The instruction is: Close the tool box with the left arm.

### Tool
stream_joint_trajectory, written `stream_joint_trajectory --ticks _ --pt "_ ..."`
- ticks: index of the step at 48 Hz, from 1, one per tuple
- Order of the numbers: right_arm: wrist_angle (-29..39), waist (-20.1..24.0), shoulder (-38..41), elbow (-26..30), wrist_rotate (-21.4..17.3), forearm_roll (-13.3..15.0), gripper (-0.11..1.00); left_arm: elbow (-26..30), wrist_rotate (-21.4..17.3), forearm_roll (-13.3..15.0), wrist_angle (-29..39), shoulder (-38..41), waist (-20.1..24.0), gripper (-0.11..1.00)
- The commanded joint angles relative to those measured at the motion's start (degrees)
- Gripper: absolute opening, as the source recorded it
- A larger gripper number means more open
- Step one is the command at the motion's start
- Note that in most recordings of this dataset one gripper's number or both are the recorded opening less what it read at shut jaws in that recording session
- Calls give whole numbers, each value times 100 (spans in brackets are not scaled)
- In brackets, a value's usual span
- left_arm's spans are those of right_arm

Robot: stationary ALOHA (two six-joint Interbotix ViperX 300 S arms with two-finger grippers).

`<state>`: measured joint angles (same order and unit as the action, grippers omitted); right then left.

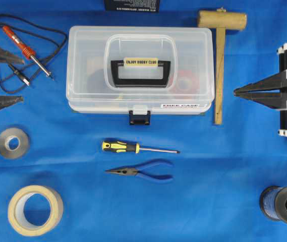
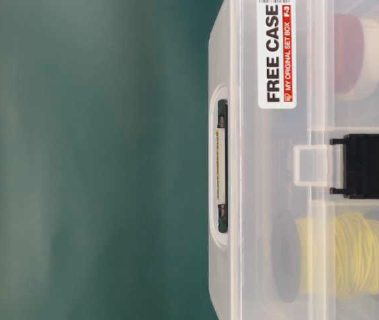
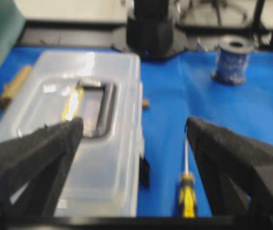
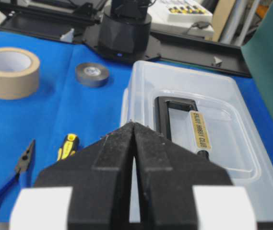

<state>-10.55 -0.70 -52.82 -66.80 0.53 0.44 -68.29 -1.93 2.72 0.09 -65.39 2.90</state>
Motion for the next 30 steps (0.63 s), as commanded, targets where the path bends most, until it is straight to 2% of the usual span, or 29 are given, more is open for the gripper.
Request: stream_joint_trajectory --ticks 1,12,30 --pt "-70 0 9 88 -9 9 0 -308 105 18 -237 -193 18 91" --pt "-70 0 35 79 -9 9 0 -923 554 18 -281 -387 0 91" --pt "-53 -9 44 70 -9 9 0 -1151 571 18 -343 -369 -44 91"
